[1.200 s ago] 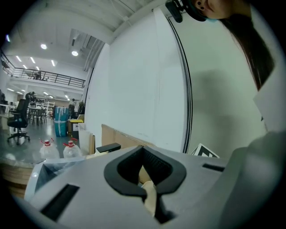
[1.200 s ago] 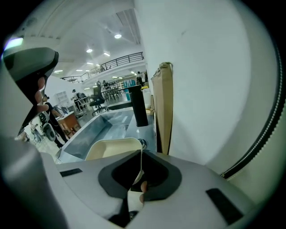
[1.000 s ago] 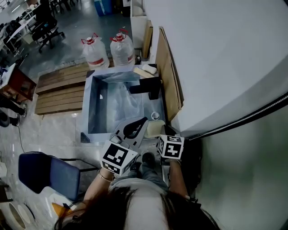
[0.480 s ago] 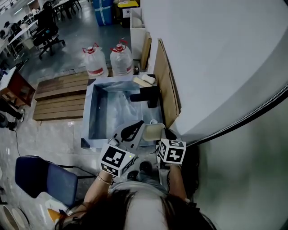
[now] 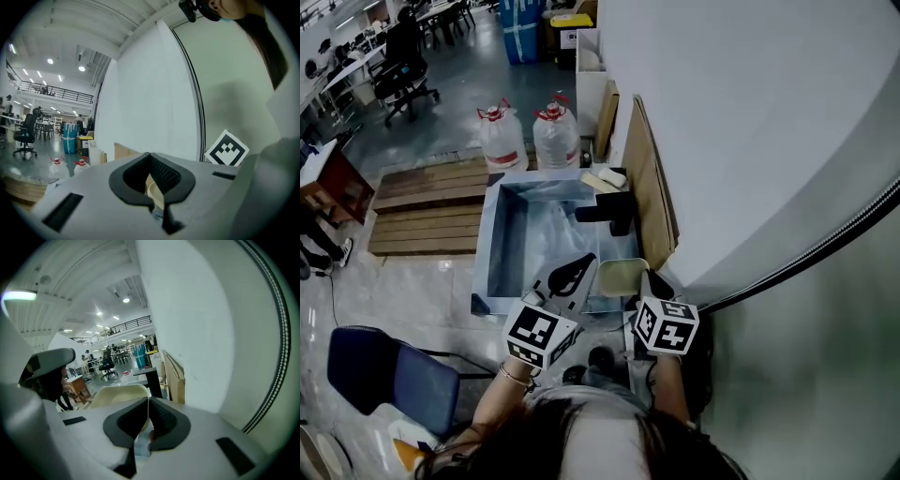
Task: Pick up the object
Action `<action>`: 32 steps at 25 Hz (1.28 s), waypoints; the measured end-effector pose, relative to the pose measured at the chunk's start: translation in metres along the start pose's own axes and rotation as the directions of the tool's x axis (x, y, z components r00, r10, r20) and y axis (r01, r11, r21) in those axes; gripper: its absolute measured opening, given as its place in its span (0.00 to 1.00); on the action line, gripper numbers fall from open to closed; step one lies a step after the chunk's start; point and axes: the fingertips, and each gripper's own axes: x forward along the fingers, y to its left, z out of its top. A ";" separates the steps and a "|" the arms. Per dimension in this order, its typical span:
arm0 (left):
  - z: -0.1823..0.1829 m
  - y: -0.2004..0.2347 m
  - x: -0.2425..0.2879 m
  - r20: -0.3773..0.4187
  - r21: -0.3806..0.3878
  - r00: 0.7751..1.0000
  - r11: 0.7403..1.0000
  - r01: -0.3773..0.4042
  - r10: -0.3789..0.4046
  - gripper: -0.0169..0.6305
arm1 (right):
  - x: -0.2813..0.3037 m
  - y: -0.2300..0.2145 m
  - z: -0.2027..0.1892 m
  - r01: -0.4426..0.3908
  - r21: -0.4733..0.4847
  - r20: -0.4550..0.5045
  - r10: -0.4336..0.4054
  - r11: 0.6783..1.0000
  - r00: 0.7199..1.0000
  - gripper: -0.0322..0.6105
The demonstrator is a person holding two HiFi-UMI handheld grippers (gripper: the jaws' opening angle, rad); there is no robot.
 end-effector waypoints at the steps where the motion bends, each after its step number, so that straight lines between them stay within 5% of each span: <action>1: 0.000 0.001 -0.002 -0.001 -0.001 1.000 1.000 -0.004 0.004 0.04 | -0.002 0.001 0.003 -0.001 0.000 0.009 0.001 1.000 1.000 0.10; 32: 0.017 0.003 -0.031 0.060 0.001 0.998 1.000 -0.029 0.029 0.04 | -0.069 0.030 0.062 -0.041 0.000 0.224 0.040 0.999 0.974 0.10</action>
